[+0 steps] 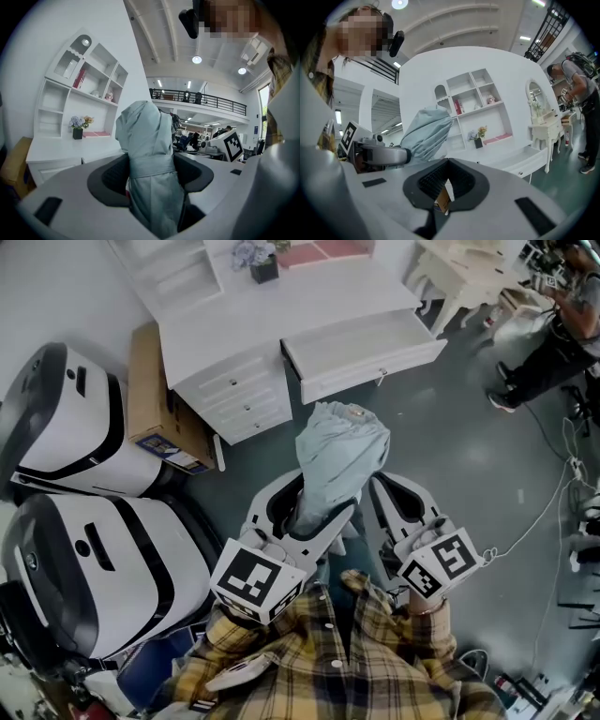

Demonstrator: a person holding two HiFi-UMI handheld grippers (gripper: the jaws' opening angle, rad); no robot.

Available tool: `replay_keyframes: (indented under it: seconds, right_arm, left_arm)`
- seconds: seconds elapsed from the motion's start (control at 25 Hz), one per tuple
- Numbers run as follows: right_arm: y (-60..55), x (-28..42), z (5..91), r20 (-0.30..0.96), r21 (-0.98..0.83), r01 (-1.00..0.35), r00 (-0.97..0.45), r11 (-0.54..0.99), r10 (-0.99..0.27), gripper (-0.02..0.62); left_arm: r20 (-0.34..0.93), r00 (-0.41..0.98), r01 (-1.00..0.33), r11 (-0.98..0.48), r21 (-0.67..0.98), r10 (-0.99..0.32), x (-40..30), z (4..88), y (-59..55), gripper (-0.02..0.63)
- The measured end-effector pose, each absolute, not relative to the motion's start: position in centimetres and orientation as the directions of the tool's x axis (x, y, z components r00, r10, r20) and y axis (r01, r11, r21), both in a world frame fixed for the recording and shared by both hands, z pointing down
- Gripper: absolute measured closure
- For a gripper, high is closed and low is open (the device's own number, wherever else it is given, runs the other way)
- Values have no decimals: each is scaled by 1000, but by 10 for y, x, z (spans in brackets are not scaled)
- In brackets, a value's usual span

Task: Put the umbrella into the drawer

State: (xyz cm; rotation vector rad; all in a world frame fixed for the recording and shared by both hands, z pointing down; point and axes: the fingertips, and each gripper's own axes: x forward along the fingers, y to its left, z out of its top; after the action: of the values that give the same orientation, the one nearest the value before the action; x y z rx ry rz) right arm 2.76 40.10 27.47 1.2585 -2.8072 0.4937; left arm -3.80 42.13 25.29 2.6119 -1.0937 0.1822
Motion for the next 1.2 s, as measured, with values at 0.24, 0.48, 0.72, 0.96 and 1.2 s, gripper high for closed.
replay_keyframes:
  seconds: [0.24, 0.48, 0.72, 0.96, 1.2]
  right_arm:
    - [335, 36, 277, 146, -292, -707, -699, 644, -701, 578]
    - [264, 61, 264, 147, -292, -686, -721, 667, -677, 578]
    - [207, 81, 251, 128, -303, -652, -750, 695, -649, 578]
    - [167, 95, 247, 117, -300, -604, -791, 738, -600, 578]
    - [148, 100, 254, 123, -319, -569, -818, 758, -562, 578]
  left_arm:
    - [229, 679, -734, -640, 228, -697, -29, 254, 358, 301]
    - [220, 645, -763, -602, 233, -732, -11, 243, 283, 301]
    - [205, 604, -795, -562, 228, -770, 2, 228, 220, 301]
    - [190, 556, -828, -518, 217, -809, 16, 221, 180, 301]
    - [202, 516, -852, -475, 221, -832, 17, 223, 160, 301]
